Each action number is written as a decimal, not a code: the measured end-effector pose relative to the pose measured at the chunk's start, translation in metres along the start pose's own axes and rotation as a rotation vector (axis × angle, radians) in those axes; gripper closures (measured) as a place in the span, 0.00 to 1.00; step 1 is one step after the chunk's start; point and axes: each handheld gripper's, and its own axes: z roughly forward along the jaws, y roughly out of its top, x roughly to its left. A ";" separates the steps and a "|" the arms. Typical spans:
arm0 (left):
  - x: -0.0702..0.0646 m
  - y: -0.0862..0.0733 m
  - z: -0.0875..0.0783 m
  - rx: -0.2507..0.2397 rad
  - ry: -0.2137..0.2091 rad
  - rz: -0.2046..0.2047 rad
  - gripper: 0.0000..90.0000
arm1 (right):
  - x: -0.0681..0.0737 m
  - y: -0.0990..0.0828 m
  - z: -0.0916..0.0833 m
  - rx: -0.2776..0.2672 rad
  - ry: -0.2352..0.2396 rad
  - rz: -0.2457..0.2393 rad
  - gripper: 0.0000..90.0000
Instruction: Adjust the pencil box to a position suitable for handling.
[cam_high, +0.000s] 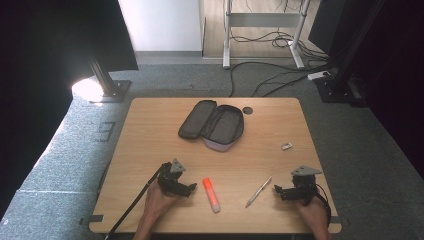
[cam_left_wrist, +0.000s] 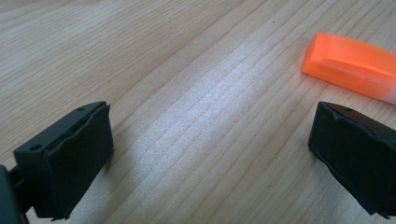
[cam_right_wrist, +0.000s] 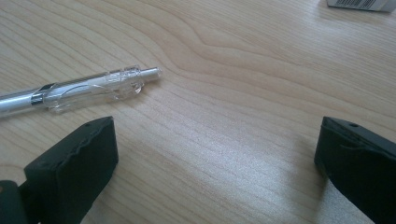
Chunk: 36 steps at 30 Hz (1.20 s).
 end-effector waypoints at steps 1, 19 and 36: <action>0.000 0.000 0.000 0.003 0.002 -0.001 0.00 | 0.000 0.000 0.000 0.000 0.000 0.000 0.00; 0.003 0.019 -0.013 -0.006 -0.020 0.019 0.04 | 0.000 0.000 0.000 0.000 0.000 0.000 0.00; -0.001 0.054 -0.004 -0.009 -0.063 0.066 0.11 | 0.000 0.000 0.000 0.000 0.000 0.000 0.00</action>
